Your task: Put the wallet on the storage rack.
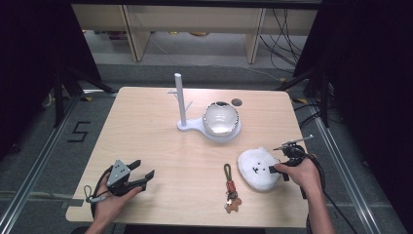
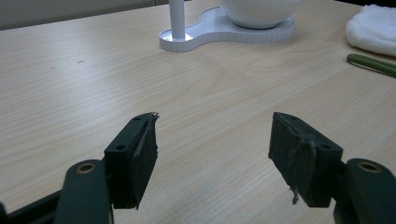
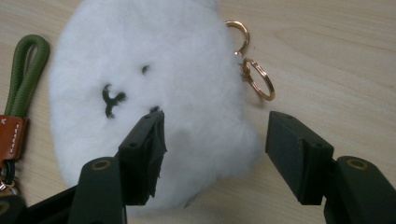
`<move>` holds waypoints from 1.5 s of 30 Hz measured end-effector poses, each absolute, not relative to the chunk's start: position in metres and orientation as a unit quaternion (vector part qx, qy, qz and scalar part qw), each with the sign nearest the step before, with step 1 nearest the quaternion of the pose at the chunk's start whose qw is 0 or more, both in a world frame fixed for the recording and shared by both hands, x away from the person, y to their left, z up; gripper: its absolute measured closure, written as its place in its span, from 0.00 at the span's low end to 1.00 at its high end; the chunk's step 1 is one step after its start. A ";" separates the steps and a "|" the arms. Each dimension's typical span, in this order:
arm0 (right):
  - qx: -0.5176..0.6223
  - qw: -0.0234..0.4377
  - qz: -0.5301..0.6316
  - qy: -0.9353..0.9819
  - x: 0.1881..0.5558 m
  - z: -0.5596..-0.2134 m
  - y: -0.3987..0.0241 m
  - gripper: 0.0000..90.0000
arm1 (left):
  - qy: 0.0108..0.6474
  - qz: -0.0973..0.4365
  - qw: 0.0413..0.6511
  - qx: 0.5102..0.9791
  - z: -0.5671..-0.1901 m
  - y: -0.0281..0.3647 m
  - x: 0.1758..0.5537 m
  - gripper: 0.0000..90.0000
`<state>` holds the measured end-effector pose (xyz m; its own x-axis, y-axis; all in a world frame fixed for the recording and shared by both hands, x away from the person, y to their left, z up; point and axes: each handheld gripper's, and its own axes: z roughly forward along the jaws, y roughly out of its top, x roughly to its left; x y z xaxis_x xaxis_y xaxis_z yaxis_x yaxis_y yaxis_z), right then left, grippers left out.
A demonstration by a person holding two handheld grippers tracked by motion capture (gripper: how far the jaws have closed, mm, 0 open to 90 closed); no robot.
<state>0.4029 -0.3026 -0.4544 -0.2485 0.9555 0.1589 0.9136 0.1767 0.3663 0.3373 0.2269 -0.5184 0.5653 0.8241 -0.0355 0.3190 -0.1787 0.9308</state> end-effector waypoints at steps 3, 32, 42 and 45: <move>0.606 0.038 0.178 0.774 0.409 -0.456 -0.302 0.42 | 0.398 0.250 0.502 0.726 -0.517 0.227 0.337 0.35; 0.564 -0.019 0.184 0.805 0.442 -0.473 -0.302 0.79 | 0.398 0.242 0.505 0.727 -0.519 0.226 0.336 0.35; 0.510 0.039 0.212 0.833 0.424 -0.446 -0.288 0.88 | 0.396 0.241 0.505 0.728 -0.519 0.226 0.336 0.35; 0.488 0.063 0.222 0.842 0.417 -0.432 -0.280 0.88 | 0.398 0.244 0.502 0.728 -0.518 0.227 0.335 0.36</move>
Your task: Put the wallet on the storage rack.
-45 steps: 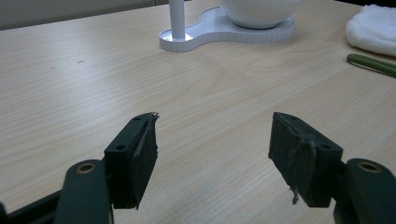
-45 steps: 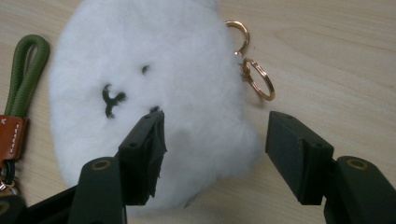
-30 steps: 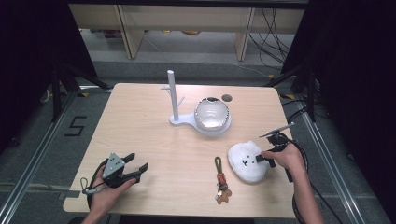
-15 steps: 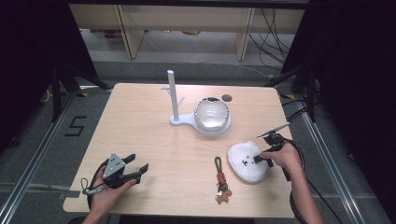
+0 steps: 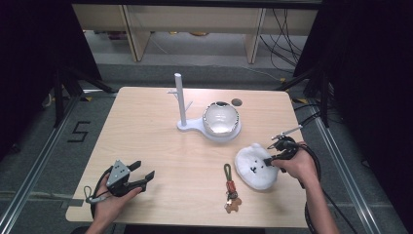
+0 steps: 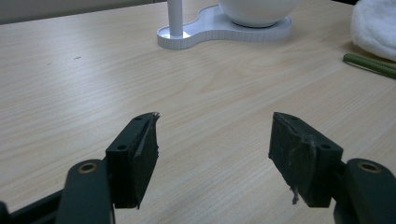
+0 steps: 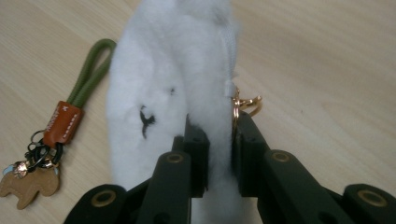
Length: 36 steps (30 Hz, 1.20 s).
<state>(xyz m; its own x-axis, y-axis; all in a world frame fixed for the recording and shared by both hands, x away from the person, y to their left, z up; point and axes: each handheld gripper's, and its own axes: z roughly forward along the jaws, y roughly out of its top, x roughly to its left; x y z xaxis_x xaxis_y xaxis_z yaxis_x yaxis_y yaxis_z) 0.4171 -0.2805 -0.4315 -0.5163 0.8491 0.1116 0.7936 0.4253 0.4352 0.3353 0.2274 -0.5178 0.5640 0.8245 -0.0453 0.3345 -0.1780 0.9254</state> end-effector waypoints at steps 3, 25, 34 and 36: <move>0.462 0.089 0.235 0.851 0.413 -0.420 -0.275 0.88 | 0.397 0.242 0.508 0.725 -0.518 0.228 0.335 0.36; 0.404 0.200 0.260 0.854 0.410 -0.376 -0.266 0.88 | 0.401 0.239 0.509 0.723 -0.519 0.228 0.335 0.36; 0.383 0.222 0.265 0.857 0.413 -0.368 -0.265 0.88 | 0.403 0.241 0.506 0.724 -0.518 0.228 0.334 0.36; 0.383 0.223 0.267 0.856 0.414 -0.368 -0.265 0.88 | 0.403 0.241 0.506 0.724 -0.518 0.229 0.334 0.36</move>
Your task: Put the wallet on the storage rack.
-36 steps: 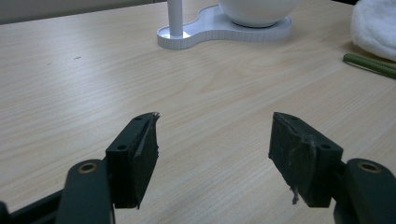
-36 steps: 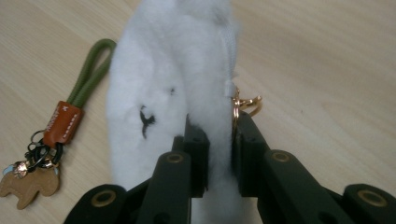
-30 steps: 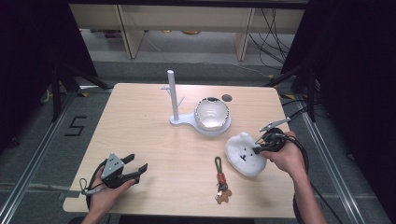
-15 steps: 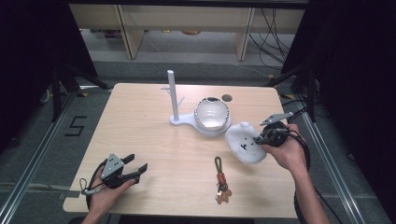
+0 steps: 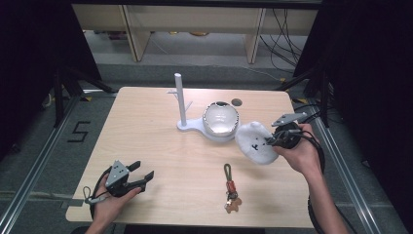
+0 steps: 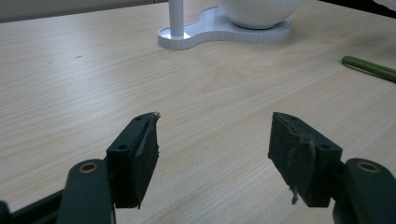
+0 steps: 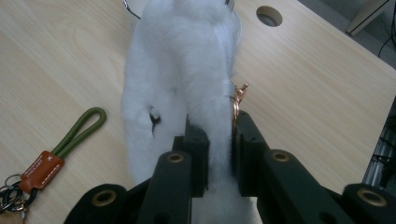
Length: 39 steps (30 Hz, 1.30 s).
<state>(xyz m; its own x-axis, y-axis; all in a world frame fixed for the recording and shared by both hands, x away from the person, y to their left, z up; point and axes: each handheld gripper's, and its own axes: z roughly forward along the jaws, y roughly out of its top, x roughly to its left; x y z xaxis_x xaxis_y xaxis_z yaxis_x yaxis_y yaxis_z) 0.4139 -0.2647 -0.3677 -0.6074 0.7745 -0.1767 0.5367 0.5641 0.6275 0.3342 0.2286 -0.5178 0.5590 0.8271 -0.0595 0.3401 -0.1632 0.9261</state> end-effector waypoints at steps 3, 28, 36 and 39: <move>0.382 0.225 0.269 0.855 0.415 -0.366 -0.263 0.88 | 0.403 0.241 0.510 0.721 -0.518 0.229 0.334 0.36; 0.358 0.244 0.287 0.854 0.442 -0.357 -0.252 0.88 | 0.402 0.237 0.512 0.721 -0.516 0.226 0.332 0.36; 0.351 0.242 0.285 0.859 0.454 -0.351 -0.246 0.88 | 0.401 0.236 0.515 0.721 -0.516 0.226 0.331 0.36; 0.348 0.244 0.282 0.860 0.455 -0.349 -0.244 0.88 | 0.400 0.234 0.515 0.721 -0.517 0.225 0.331 0.36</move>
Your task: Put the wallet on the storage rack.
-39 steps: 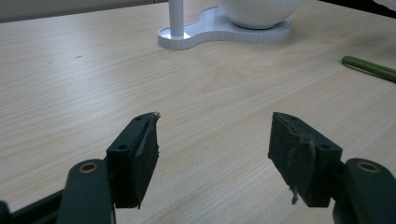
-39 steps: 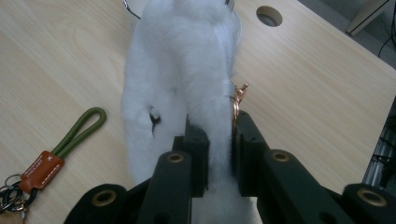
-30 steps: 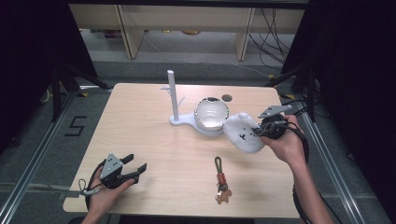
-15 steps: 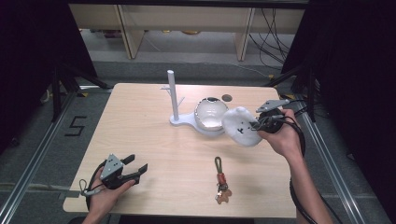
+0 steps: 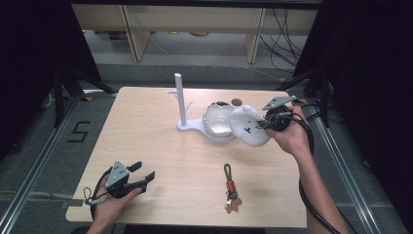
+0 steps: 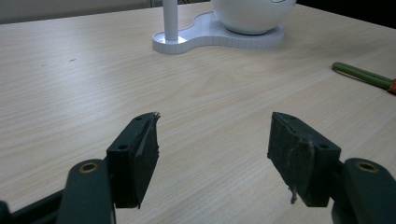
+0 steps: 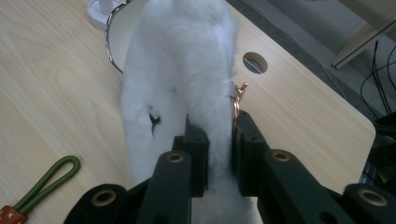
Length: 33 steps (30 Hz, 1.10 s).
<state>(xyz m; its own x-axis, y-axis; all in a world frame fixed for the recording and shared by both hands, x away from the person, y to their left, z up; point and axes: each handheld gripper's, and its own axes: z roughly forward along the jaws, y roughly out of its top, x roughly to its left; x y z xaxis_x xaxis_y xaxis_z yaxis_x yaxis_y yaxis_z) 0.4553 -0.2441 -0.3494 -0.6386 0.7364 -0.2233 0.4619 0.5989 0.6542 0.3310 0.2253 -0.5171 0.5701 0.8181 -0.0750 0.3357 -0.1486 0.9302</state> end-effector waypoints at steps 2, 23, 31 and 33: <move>0.347 0.252 0.282 0.858 0.455 -0.349 -0.244 0.88 | 0.401 0.234 0.516 0.721 -0.517 0.225 0.331 0.36; 0.335 0.256 0.289 0.859 0.469 -0.346 -0.227 0.87 | 0.403 0.234 0.517 0.718 -0.516 0.227 0.329 0.36; 0.307 0.272 0.288 0.865 0.476 -0.343 -0.218 0.87 | 0.403 0.235 0.516 0.718 -0.516 0.227 0.329 0.36; 0.305 0.265 0.290 0.868 0.477 -0.343 -0.217 0.87 | 0.403 0.235 0.516 0.718 -0.516 0.227 0.329 0.36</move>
<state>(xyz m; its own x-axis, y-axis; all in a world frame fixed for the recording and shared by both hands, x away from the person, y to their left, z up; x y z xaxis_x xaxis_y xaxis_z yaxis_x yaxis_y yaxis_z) 0.4771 -0.2166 -0.3434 -0.6734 0.6831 -0.2827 0.3761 0.6457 0.6645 0.3290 0.2275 -0.5158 0.5645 0.8217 -0.0783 0.3362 -0.1422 0.9310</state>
